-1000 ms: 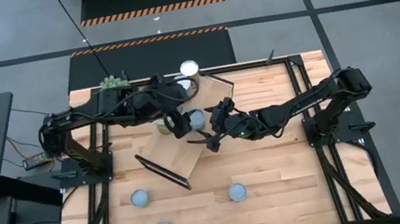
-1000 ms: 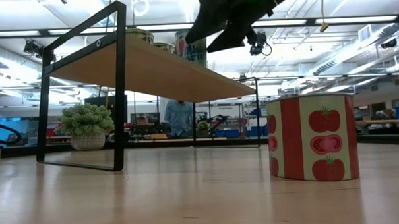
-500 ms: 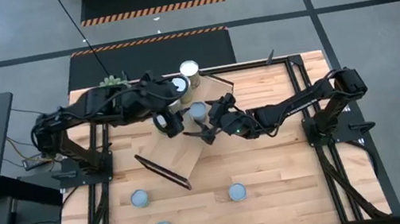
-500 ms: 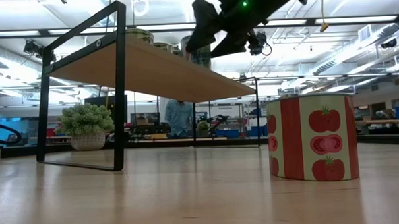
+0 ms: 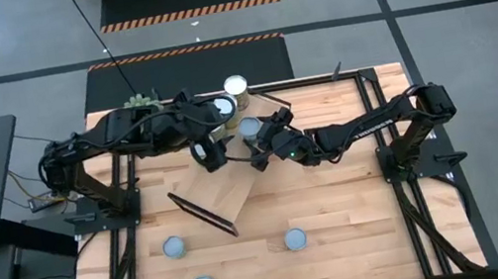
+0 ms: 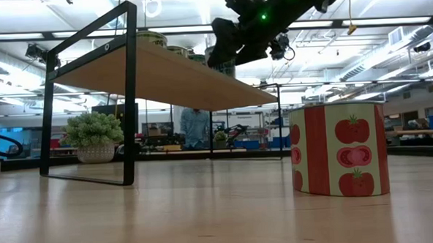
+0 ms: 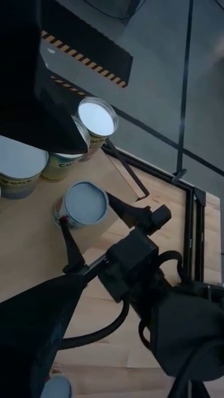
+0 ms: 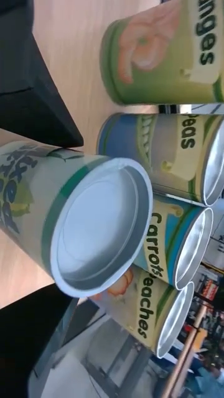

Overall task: Pick and place cans onto a shelf
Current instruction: Put the canned mix vegetables on the shelf

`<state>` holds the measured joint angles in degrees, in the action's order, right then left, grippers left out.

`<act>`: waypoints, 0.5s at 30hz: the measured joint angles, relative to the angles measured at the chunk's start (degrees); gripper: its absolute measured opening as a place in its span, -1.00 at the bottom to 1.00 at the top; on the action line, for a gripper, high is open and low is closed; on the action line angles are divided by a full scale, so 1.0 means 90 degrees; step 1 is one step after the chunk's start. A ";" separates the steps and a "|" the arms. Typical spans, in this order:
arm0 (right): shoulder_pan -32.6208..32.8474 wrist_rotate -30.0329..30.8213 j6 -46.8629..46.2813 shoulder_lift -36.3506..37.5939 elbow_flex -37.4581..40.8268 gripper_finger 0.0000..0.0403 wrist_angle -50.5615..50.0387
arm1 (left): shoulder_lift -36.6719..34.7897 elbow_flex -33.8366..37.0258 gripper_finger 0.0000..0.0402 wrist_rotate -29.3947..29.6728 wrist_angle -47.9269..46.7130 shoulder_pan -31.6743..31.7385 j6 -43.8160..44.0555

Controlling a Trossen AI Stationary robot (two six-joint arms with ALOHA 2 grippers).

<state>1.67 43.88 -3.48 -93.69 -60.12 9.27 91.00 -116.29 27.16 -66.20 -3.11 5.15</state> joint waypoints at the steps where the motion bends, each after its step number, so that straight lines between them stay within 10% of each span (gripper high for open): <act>1: -0.0021 0.0000 0.0070 0.0000 0.0000 0.85 -0.0014 | 0.0000 0.0000 0.66 0.0000 -0.0009 0.0000 0.0000; 15: -0.0457 -0.0199 0.0414 0.0189 -0.0002 0.84 -0.0633 | 0.0002 0.0000 0.66 -0.0007 -0.0075 -0.0005 0.0000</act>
<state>-2.44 42.09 0.24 -91.99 -60.14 3.57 91.02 -116.29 27.09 -66.87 -3.16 5.15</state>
